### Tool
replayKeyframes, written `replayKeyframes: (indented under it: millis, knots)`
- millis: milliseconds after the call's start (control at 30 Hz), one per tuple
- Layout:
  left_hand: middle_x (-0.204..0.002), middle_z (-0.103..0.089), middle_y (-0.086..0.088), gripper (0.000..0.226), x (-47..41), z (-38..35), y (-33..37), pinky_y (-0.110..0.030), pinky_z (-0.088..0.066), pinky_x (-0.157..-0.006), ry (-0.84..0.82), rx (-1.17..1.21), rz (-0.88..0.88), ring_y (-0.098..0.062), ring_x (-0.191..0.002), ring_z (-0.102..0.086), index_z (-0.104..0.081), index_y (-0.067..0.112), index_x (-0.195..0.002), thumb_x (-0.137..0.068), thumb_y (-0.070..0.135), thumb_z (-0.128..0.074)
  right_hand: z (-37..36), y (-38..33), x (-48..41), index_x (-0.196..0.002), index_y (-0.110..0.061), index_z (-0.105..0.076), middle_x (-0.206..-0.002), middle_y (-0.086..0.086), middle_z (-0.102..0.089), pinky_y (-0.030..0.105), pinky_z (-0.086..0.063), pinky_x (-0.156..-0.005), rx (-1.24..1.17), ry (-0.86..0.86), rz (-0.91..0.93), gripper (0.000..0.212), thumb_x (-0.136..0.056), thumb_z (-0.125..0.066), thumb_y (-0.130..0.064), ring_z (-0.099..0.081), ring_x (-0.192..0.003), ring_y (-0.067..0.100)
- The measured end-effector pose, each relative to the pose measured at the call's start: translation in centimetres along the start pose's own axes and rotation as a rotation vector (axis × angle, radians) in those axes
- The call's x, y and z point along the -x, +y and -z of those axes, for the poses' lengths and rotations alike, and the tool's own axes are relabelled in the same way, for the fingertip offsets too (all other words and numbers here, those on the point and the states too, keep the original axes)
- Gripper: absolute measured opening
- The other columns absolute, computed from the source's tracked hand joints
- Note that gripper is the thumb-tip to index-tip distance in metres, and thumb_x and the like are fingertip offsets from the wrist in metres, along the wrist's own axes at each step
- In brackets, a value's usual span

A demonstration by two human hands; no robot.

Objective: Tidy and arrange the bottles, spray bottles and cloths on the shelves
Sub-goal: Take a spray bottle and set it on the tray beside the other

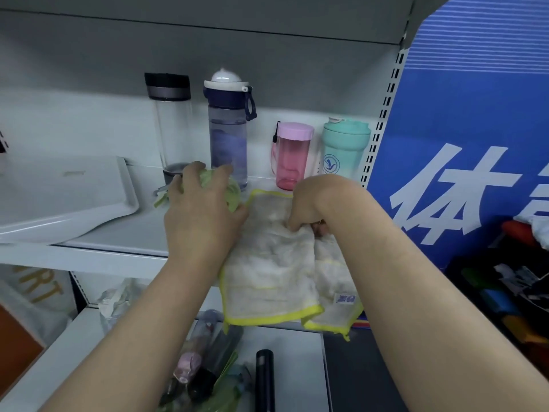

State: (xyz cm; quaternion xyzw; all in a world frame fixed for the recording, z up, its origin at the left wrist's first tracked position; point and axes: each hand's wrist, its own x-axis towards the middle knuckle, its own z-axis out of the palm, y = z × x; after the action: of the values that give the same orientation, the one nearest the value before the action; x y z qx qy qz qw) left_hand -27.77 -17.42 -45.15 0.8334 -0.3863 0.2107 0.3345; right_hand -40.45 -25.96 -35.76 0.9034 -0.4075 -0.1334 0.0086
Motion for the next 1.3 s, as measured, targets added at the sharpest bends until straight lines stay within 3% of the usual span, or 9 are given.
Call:
replayKeyframes:
  millis: [100, 167, 267, 367, 600, 800, 933, 1033, 1300]
  knots:
    - [-0.144, -0.039, -0.005, 0.065, 0.3, 0.4, 0.4, -0.049, -0.049, -0.084, 0.023, 0.045, 0.001, -0.039, -0.129, -0.040, -0.050, 0.035, -0.135, -0.073, 0.051, -0.058, 0.4, -0.3, 0.3, -0.065, -0.011, -0.041, -0.074, 0.005, -0.050, 0.022, -0.037, -0.054, 0.002, 0.015, 0.004, 0.038, -0.097, -0.059, -0.024, -0.045, -0.054, 0.016]
    - [-0.143, -0.040, -0.003, 0.063, 0.3, 0.8, 0.9, -0.047, -0.049, -0.084, 0.033, 0.076, -0.014, -0.037, -0.126, -0.042, -0.051, 0.036, -0.133, -0.072, 0.050, -0.059, 1.0, -0.5, 0.6, -0.067, -0.010, -0.043, -0.081, 0.006, -0.053, 0.030, -0.049, -0.065, -0.061, 0.050, 0.015, 0.036, -0.098, -0.055, -0.022, -0.054, -0.063, 0.024]
    - [-0.142, -0.041, -0.002, 0.061, 0.4, 1.4, 1.3, -0.047, -0.050, -0.081, 0.050, 0.107, -0.032, -0.038, -0.122, -0.045, -0.052, 0.036, -0.130, -0.071, 0.050, -0.059, 1.6, -0.5, 0.5, -0.071, -0.008, -0.055, -0.065, 0.007, -0.061, 0.034, -0.057, -0.083, -0.237, 0.108, 0.012, 0.031, -0.097, -0.056, -0.025, -0.065, -0.071, 0.025]
    - [-0.141, -0.041, -0.002, 0.063, 0.5, 2.1, 1.4, -0.047, -0.052, -0.078, 0.051, 0.133, -0.040, -0.039, -0.120, -0.046, -0.053, 0.035, -0.130, -0.069, 0.053, -0.055, 1.6, -0.6, 0.1, -0.069, -0.007, -0.059, -0.054, 0.006, -0.062, 0.034, -0.061, -0.074, -0.400, 0.132, 0.009, 0.030, -0.093, -0.059, -0.024, -0.064, -0.051, 0.023]
    - [-0.144, -0.041, -0.003, 0.061, 1.1, 2.6, 0.7, -0.047, -0.052, -0.082, 0.054, 0.183, -0.054, -0.037, -0.124, -0.046, -0.054, 0.034, -0.131, -0.073, 0.051, -0.067, 2.0, -2.4, -0.6, -0.072, -0.002, -0.063, -0.072, 0.014, -0.073, 0.036, -0.063, -0.073, -0.551, 0.108, 0.123, 0.022, -0.089, -0.057, -0.015, -0.074, -0.067, 0.028]
    - [-0.143, -0.042, -0.001, 0.059, 2.0, 4.1, 1.0, -0.045, -0.055, -0.083, 0.039, 0.241, -0.057, -0.032, -0.124, -0.050, -0.054, 0.038, -0.126, -0.069, 0.046, -0.069, 1.9, -2.3, -0.5, -0.071, -0.010, -0.052, -0.072, 0.008, -0.063, 0.034, -0.059, -0.074, -0.564, 0.148, 0.123, 0.022, -0.089, -0.059, -0.020, -0.067, -0.071, 0.026]
    - [-0.142, -0.041, 0.002, 0.060, 3.0, 7.2, 2.3, -0.047, -0.055, -0.084, -0.035, 0.267, 0.000, -0.029, -0.122, -0.053, -0.053, 0.041, -0.125, -0.068, 0.044, -0.069, 1.8, -2.2, 1.5, -0.065, -0.012, -0.046, -0.078, 0.010, -0.061, 0.024, -0.046, -0.055, -0.638, 0.161, 0.102, 0.030, -0.088, -0.059, -0.026, -0.062, -0.078, 0.027]
    - [-0.141, -0.041, 0.003, 0.060, 3.4, 11.2, 3.8, -0.047, -0.055, -0.085, -0.107, 0.297, 0.035, -0.027, -0.122, -0.053, -0.052, 0.042, -0.125, -0.068, 0.045, -0.068, 3.2, -2.0, 4.8, -0.064, -0.015, -0.039, -0.077, 0.006, -0.053, 0.027, -0.031, -0.050, -0.682, 0.177, 0.094, 0.034, -0.089, -0.058, -0.027, -0.055, -0.080, 0.027]
    - [-0.141, -0.041, 0.008, 0.057, 4.4, 25.0, 7.7, -0.042, -0.051, -0.095, -0.237, 0.313, 0.134, -0.020, -0.128, -0.047, -0.056, 0.040, -0.126, -0.072, 0.039, -0.076, 9.2, -3.9, 17.1, -0.060, -0.017, -0.035, -0.061, -0.001, -0.038, 0.021, -0.032, -0.047, -1.179, 0.152, -0.047, 0.038, -0.090, -0.059, -0.020, -0.036, -0.057, 0.019]
